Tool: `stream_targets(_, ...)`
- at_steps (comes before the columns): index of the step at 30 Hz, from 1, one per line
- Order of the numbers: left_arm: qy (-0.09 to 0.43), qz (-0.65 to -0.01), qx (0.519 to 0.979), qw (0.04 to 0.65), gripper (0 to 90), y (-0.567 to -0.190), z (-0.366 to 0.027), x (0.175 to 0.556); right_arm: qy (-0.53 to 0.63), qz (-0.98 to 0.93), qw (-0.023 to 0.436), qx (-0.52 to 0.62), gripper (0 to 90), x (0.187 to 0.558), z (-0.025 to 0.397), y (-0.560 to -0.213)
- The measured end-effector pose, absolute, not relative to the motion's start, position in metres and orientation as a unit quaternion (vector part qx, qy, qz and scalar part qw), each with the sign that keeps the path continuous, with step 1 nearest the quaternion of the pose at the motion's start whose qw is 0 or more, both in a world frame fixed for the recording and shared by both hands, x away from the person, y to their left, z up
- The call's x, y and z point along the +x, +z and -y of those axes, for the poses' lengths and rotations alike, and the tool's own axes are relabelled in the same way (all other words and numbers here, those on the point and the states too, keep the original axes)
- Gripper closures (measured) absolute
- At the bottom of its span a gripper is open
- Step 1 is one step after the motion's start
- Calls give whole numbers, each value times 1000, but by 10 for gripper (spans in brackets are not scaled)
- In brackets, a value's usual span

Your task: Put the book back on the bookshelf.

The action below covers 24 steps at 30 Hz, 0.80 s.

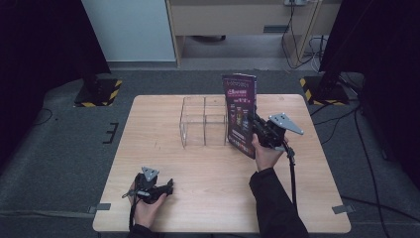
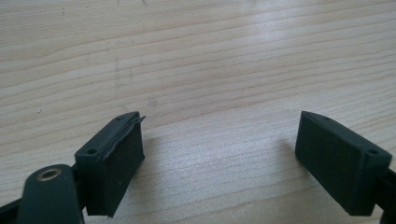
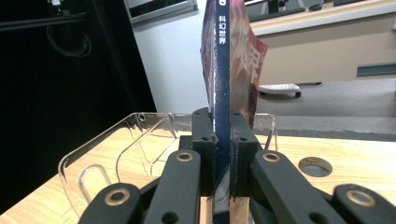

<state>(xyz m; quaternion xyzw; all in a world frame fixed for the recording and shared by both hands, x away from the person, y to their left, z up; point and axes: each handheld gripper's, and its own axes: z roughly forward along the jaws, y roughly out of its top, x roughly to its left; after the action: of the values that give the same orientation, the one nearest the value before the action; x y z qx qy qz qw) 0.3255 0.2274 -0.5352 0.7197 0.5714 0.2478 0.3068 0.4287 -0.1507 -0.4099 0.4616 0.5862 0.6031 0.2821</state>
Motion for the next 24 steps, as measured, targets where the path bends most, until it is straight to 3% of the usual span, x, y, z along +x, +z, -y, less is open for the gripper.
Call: stream_targets(24,249,-572,719,306,143,-535,-227,325,583,-621,274,447,834,410,159,-421)
